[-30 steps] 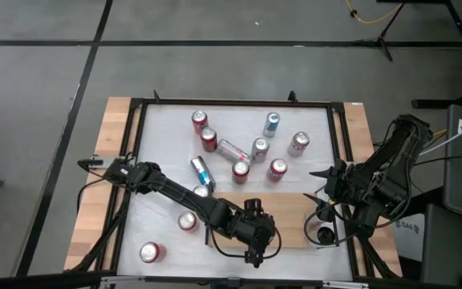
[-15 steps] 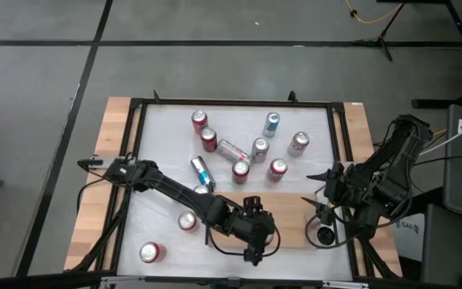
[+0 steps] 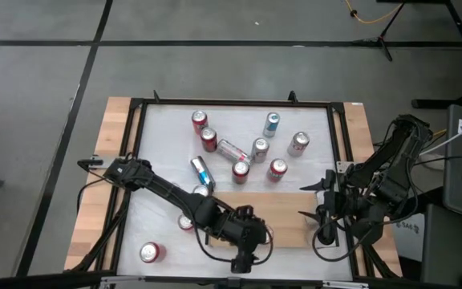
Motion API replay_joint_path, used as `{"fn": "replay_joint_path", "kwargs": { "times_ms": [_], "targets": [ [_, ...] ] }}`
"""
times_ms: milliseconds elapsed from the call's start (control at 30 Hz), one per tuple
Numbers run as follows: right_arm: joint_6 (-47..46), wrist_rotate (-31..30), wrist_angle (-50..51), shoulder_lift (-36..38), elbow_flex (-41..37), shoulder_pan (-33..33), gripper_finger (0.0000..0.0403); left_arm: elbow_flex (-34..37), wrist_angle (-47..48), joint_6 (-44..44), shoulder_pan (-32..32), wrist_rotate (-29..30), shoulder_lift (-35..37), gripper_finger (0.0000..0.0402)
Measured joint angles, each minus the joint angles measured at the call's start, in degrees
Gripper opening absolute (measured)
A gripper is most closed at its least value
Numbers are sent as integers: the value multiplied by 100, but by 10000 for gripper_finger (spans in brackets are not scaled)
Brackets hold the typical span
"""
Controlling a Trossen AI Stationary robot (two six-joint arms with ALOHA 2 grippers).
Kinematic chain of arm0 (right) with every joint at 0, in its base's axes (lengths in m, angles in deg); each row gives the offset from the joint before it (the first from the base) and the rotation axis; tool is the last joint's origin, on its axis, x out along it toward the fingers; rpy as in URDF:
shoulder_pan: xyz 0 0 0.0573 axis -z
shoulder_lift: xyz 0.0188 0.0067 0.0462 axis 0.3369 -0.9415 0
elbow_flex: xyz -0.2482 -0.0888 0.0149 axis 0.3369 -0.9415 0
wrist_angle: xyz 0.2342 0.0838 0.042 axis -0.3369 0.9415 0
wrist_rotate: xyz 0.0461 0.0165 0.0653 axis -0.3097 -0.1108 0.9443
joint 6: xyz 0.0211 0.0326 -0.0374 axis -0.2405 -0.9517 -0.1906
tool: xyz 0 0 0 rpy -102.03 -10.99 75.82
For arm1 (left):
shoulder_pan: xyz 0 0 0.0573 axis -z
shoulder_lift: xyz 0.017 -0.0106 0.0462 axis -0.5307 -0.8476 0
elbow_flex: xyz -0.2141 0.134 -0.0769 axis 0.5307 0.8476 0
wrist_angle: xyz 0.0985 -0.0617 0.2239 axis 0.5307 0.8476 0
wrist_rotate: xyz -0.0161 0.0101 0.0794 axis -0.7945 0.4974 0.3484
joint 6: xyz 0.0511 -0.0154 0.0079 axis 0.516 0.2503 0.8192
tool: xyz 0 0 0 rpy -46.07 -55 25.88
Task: Place canned beverage on shelf
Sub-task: Adjust the orange soda can on the shelf
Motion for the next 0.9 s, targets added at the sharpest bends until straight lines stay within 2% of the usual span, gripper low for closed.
{"fn": "replay_joint_path", "kwargs": {
  "times_ms": [200, 367, 600, 900],
  "targets": [
    [1, 14, -33, 0, 0, 1, 310, 0, 690, -885, 144, 47, 2, 327],
    [1, 14, -36, 0, 0, 2, 310, 0, 1014, -1029, 197, 406, -42, 289],
    [1, 49, -33, 0, 0, 2, 310, 404, 871, -938, 89, 492, -98, 214],
    [1, 56, -33, 0, 1, 0, 310, 1234, 160, -908, -28, 390, -103, 130]
  ]
}}
